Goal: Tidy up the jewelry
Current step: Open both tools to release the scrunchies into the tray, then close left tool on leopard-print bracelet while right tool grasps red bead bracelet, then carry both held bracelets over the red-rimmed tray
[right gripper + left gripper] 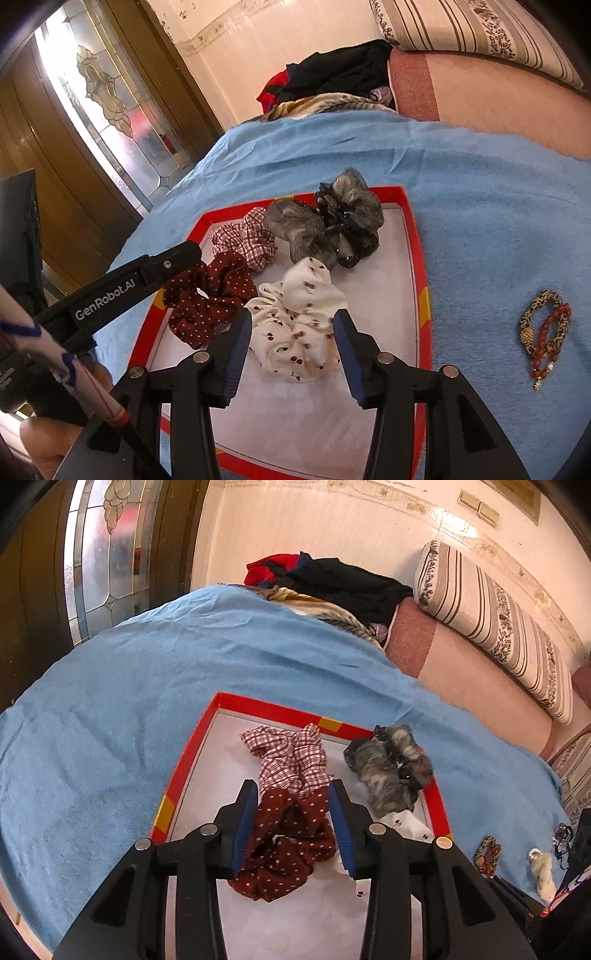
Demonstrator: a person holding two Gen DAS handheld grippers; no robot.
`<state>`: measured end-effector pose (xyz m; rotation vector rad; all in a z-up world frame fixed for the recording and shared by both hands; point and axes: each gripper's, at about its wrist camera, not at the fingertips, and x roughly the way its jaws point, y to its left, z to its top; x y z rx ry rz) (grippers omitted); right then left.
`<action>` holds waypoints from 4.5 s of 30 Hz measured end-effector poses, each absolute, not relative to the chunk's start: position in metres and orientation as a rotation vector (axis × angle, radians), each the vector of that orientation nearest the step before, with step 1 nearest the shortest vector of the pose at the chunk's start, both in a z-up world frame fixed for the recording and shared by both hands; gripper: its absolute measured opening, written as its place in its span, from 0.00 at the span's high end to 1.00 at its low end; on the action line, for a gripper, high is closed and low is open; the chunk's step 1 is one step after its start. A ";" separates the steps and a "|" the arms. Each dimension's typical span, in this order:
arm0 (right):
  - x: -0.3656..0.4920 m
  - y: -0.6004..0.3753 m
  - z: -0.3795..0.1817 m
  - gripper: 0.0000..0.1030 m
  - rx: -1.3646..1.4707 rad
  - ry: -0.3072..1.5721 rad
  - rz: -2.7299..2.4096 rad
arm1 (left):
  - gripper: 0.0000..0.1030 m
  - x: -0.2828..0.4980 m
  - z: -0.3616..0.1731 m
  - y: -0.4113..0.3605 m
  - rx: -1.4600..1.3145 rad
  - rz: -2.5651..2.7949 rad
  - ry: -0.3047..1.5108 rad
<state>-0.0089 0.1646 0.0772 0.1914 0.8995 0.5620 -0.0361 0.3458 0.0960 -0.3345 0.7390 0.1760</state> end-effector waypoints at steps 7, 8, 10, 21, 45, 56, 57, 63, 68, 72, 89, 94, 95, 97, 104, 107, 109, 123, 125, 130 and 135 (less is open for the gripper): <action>-0.016 0.152 0.088 0.51 0.218 0.882 0.565 | 0.63 -0.034 0.100 0.336 -0.332 0.157 0.724; -0.017 0.148 0.090 0.51 0.226 0.878 0.565 | 0.63 -0.033 0.101 0.333 -0.331 0.152 0.720; -0.019 0.142 0.094 0.51 0.237 0.870 0.565 | 0.63 -0.033 0.103 0.327 -0.325 0.137 0.712; -0.031 0.053 0.106 0.51 0.342 0.842 0.474 | 0.63 -0.023 0.112 0.268 -0.260 0.009 0.688; 0.010 -0.010 0.024 0.80 0.165 1.025 0.180 | 0.63 -0.007 0.099 0.180 -0.151 -0.176 0.757; 0.002 -0.047 0.028 0.92 -0.113 1.049 0.025 | 0.61 0.004 0.091 0.150 -0.135 -0.258 0.804; -0.001 -0.059 0.029 0.92 -0.097 1.051 0.011 | 0.61 0.007 0.087 0.146 -0.141 -0.276 0.825; -0.008 -0.107 0.027 0.92 0.047 1.061 -0.019 | 0.61 0.024 0.060 0.113 -0.148 -0.347 0.941; -0.014 -0.123 0.029 0.92 0.168 1.071 0.031 | 0.61 0.034 0.034 0.088 -0.090 -0.330 1.011; -0.014 -0.122 0.029 0.91 0.208 1.075 0.070 | 0.61 0.039 0.019 0.079 -0.052 -0.310 1.033; -0.001 -0.107 0.023 0.89 0.139 1.066 0.109 | 0.95 0.018 0.015 0.043 0.189 -0.262 0.958; -0.001 -0.101 0.026 0.88 0.082 1.080 0.115 | 0.95 0.019 0.015 0.041 0.208 -0.263 0.959; -0.002 -0.101 0.026 0.88 0.069 1.082 0.120 | 0.95 0.019 0.014 0.041 0.214 -0.265 0.959; -0.001 -0.101 0.025 0.87 0.067 1.087 0.125 | 0.95 0.019 0.013 0.039 0.239 -0.265 0.957; 0.000 -0.095 0.022 0.86 -0.007 1.086 0.137 | 0.94 0.020 0.012 0.035 0.248 -0.259 0.951; 0.003 -0.087 0.018 0.87 -0.079 1.073 0.134 | 0.95 0.021 0.012 0.036 0.231 -0.253 0.943; 0.004 -0.081 0.020 0.92 -0.115 1.056 0.116 | 0.96 0.021 0.014 0.038 0.215 -0.255 0.934; -0.021 -0.102 0.084 0.92 0.120 0.736 0.171 | 0.96 0.013 0.057 0.064 0.056 -0.277 0.802; -0.022 -0.104 0.089 0.92 0.136 0.716 0.172 | 0.96 0.009 0.065 0.066 0.046 -0.279 0.773; -0.028 -0.101 0.094 0.92 0.155 0.701 0.197 | 0.96 0.003 0.074 0.072 0.035 -0.281 0.748; -0.029 -0.096 0.089 0.92 0.175 0.717 0.226 | 0.96 -0.002 0.076 0.079 0.029 -0.270 0.751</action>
